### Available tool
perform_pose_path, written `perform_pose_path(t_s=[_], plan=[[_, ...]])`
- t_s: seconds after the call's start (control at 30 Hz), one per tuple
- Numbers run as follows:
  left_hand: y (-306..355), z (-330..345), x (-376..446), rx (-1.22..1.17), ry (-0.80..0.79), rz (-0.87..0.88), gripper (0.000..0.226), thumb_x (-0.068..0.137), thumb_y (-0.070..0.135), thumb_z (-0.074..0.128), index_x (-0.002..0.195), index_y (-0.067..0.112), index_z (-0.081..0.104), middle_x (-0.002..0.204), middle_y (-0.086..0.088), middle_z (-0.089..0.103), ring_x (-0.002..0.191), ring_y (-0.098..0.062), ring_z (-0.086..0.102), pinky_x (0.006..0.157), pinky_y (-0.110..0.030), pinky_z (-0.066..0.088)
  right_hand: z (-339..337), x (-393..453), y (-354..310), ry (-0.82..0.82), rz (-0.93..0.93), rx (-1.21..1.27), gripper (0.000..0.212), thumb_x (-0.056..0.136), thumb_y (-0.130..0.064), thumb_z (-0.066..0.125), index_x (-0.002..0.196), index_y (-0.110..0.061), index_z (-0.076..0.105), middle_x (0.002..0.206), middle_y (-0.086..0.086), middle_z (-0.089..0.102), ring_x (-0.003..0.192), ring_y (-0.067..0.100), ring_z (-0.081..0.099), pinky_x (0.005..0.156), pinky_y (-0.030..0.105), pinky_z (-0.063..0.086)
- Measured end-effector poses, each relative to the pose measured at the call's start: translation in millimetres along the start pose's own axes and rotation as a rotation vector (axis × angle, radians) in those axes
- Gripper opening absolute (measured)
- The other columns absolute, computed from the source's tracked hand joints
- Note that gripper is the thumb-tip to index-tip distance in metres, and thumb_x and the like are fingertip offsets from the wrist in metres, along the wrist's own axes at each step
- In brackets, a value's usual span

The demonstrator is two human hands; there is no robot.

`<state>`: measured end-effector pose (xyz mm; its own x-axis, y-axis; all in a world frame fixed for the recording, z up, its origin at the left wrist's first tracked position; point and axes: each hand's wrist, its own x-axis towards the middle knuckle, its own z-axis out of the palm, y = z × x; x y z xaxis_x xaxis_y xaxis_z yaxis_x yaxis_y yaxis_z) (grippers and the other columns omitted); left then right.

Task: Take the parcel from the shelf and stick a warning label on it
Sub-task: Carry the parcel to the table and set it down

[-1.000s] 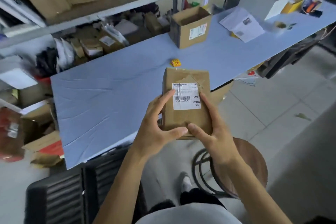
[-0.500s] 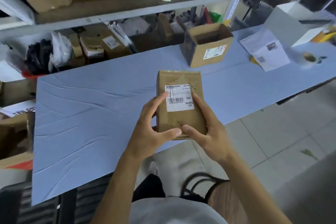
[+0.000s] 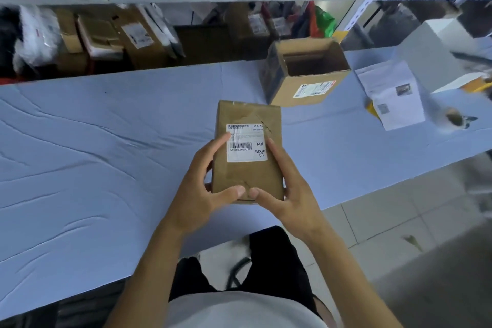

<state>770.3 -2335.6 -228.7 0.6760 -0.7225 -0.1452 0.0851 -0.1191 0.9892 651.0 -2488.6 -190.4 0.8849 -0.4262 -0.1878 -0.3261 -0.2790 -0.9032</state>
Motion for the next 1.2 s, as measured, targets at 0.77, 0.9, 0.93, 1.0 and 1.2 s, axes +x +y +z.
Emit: perform_pose_path(t_s=[0.77,0.9,0.93,1.0,1.2], plan=[[-164,121,5,0.065,0.579,-0.023,0.083,0.076,0.011,0.067,0.148,0.037,0.035,0.150,0.016,0.045,0.136,0.001,0.045,0.107,-0.025,0.047,-3,68,206,-0.450,-0.255,-0.048,0.084,0.081,-0.047,0.071,0.148,-0.053,0.020,0.155,-0.027,0.027,0.136,-0.007,0.038,0.105,0.022,0.044],[-197,118,-3,0.124,0.621,0.088,0.074,0.078,0.019,0.070,0.145,0.034,0.043,0.147,0.008,0.051,0.133,-0.008,0.051,0.109,-0.036,0.048,11,62,231,-0.405,-0.371,-0.055,0.072,0.084,-0.053,0.066,0.143,-0.056,0.025,0.152,-0.023,0.033,0.134,-0.010,0.037,0.109,0.017,0.037],[-200,118,-4,0.127,0.637,0.121,0.071,0.079,0.020,0.070,0.144,0.032,0.045,0.146,0.006,0.053,0.132,-0.010,0.052,0.109,-0.038,0.048,15,63,235,-0.404,-0.373,-0.026,0.071,0.084,-0.051,0.067,0.142,-0.057,0.026,0.151,-0.020,0.037,0.136,-0.006,0.038,0.112,0.024,0.037],[-202,127,-10,0.203,0.730,0.164,0.059,0.084,0.028,0.067,0.141,0.031,0.050,0.144,0.002,0.055,0.132,-0.012,0.052,0.109,-0.038,0.047,18,60,238,-0.380,-0.350,0.018,0.073,0.081,-0.054,0.065,0.144,-0.052,0.029,0.150,-0.014,0.041,0.137,0.002,0.042,0.114,0.036,0.038],[-206,174,-31,0.557,0.858,0.138,0.055,0.082,0.035,0.052,0.137,0.035,0.056,0.164,-0.014,0.002,0.151,-0.032,0.009,0.120,-0.049,0.029,29,44,235,-0.464,-0.329,-0.034,0.090,0.077,-0.061,0.062,0.151,-0.049,0.012,0.159,-0.014,0.028,0.145,0.004,0.029,0.120,0.040,0.029]])
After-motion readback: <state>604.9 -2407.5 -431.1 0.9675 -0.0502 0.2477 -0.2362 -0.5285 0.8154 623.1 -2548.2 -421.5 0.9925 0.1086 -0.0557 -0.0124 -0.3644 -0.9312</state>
